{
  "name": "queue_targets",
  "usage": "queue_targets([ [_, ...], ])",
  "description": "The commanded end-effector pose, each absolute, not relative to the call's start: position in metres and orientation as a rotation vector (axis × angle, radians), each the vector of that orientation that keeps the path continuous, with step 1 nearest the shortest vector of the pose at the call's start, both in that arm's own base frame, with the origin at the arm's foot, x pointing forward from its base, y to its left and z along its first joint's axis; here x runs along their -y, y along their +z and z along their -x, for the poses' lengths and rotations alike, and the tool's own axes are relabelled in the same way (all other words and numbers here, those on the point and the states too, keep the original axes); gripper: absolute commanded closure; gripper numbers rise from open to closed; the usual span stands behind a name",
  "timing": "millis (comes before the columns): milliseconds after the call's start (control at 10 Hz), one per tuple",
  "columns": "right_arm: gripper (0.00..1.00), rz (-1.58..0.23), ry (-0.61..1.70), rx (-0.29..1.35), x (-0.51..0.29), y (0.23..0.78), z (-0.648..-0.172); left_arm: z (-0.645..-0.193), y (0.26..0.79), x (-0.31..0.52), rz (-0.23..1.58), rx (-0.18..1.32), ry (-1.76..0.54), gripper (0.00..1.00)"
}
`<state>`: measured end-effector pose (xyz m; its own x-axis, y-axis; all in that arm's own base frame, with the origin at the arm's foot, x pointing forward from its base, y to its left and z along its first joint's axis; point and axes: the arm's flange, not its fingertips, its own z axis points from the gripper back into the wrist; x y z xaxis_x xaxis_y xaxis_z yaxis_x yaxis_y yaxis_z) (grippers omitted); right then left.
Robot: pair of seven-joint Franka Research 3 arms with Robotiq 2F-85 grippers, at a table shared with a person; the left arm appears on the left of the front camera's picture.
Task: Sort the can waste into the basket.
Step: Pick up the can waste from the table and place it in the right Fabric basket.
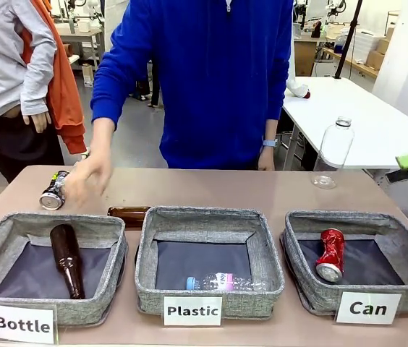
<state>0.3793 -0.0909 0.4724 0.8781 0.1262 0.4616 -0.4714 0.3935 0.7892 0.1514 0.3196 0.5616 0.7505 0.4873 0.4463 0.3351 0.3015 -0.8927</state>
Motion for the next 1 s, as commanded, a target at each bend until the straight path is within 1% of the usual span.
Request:
queue_targets([
  [0,0.00,-1.383,-0.029,0.351,0.090,0.478,-0.395,-0.159,0.559,-0.280,1.313,0.688,0.043,0.00],
  [100,0.00,-1.440,-0.038,0.343,0.093,0.475,-0.397,-0.165,0.554,-0.258,1.329,0.633,0.010,0.00],
  [300,0.00,-1.382,-0.058,0.354,0.096,0.464,-0.402,-0.180,0.538,-0.192,1.373,0.490,-0.071,0.00],
  [400,0.00,-1.388,0.028,0.296,0.099,0.464,-0.398,-0.186,0.528,-0.158,1.375,0.446,-0.109,0.00],
  [500,0.00,-1.388,0.028,0.296,0.099,0.464,-0.398,-0.193,0.517,-0.128,1.357,0.400,-0.137,0.00],
  [600,0.00,-1.388,0.028,0.296,0.099,0.464,-0.398,-0.196,0.506,-0.115,1.280,0.410,-0.149,0.00],
  [700,0.00,-1.388,0.028,0.296,0.099,0.464,-0.398,-0.202,0.502,-0.122,1.197,0.476,-0.092,0.00],
  [800,0.00,-1.388,0.028,0.296,0.099,0.464,-0.398,-0.198,0.507,-0.126,1.340,0.391,-0.147,0.00],
  [900,0.00,-1.388,0.028,0.296,0.099,0.464,-0.398,-0.198,0.507,-0.126,1.340,0.391,-0.147,0.00],
])
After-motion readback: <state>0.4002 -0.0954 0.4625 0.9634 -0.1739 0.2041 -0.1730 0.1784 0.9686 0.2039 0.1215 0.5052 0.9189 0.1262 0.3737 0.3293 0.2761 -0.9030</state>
